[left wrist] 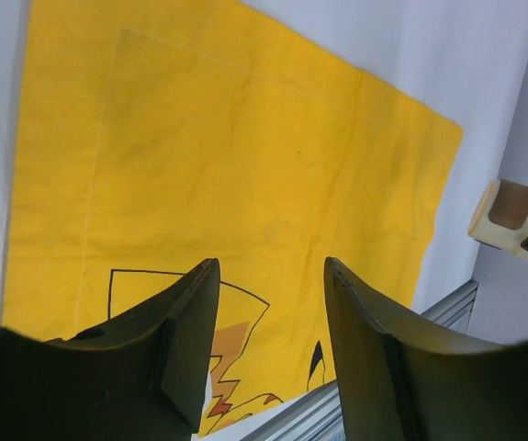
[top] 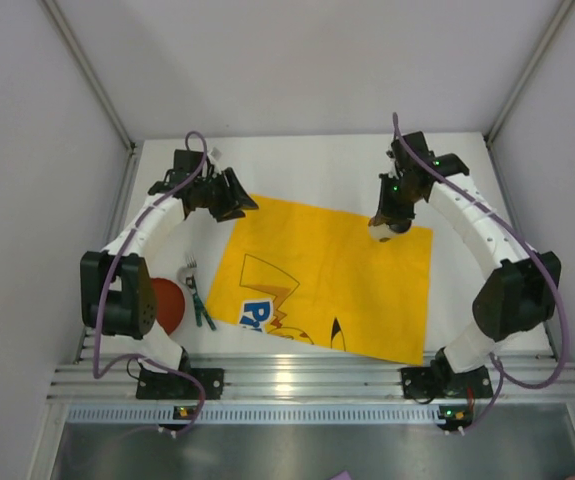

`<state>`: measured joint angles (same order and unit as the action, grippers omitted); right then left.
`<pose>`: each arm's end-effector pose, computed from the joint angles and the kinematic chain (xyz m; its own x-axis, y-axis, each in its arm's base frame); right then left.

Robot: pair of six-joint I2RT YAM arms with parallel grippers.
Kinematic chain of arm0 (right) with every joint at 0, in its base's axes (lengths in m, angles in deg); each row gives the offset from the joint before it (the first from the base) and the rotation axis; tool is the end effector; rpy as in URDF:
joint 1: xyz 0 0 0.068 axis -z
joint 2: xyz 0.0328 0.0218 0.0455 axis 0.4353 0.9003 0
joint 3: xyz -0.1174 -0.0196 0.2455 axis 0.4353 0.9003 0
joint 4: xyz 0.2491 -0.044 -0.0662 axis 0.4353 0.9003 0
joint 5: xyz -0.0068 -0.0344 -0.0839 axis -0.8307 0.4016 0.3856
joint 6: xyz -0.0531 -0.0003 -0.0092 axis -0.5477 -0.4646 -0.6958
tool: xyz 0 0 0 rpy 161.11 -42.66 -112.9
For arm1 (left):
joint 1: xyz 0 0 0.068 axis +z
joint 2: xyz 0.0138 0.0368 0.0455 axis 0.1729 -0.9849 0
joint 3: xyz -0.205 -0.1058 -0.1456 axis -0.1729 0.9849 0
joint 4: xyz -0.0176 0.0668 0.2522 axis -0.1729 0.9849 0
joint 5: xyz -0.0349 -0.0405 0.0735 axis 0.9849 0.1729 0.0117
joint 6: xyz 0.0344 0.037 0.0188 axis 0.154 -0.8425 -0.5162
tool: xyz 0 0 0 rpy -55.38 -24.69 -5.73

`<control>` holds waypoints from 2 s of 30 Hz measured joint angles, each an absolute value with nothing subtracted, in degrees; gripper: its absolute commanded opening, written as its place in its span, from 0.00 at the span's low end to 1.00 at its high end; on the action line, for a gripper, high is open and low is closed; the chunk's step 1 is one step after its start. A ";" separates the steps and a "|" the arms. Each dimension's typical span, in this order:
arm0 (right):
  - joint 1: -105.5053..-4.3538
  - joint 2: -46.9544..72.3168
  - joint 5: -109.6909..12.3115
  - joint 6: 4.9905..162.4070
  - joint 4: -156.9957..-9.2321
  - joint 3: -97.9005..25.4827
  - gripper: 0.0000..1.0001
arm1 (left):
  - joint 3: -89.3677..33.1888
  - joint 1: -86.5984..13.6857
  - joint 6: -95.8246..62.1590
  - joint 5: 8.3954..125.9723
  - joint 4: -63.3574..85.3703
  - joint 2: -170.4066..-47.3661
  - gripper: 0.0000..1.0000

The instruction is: Set the dinner table for one person

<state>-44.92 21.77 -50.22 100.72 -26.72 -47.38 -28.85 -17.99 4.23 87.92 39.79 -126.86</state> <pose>0.3034 0.1112 0.3282 -0.9119 0.1061 -0.3964 -0.0320 0.9446 0.3266 0.3517 -0.0669 0.2706 -0.8532 -0.3560 -0.3812 -0.0135 0.7457 -0.6661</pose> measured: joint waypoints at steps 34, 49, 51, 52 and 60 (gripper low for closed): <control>-39.56 41.84 -37.23 101.22 -29.65 -44.91 0.77 | -29.83 -16.26 -3.94 79.70 45.82 -125.51 0.54; -32.41 12.15 -36.36 102.10 -26.24 -34.40 0.84 | -36.82 -18.56 -3.03 81.82 44.44 -140.37 0.53; -29.11 9.60 -38.57 102.60 -27.39 -28.52 0.83 | -37.96 -19.15 -3.03 81.82 44.53 -142.47 0.53; -27.21 9.40 -39.84 102.71 -27.81 -25.63 0.81 | -38.97 -19.41 -3.00 81.84 44.70 -143.69 0.53; -17.46 18.21 -44.40 102.36 -31.26 -17.54 0.71 | -50.29 -19.58 -3.40 80.72 45.60 -151.78 0.53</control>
<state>-17.46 18.21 -44.40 102.36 -31.26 -17.54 -50.29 -19.58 -3.40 80.72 45.60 -151.78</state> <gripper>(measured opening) 0.730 0.528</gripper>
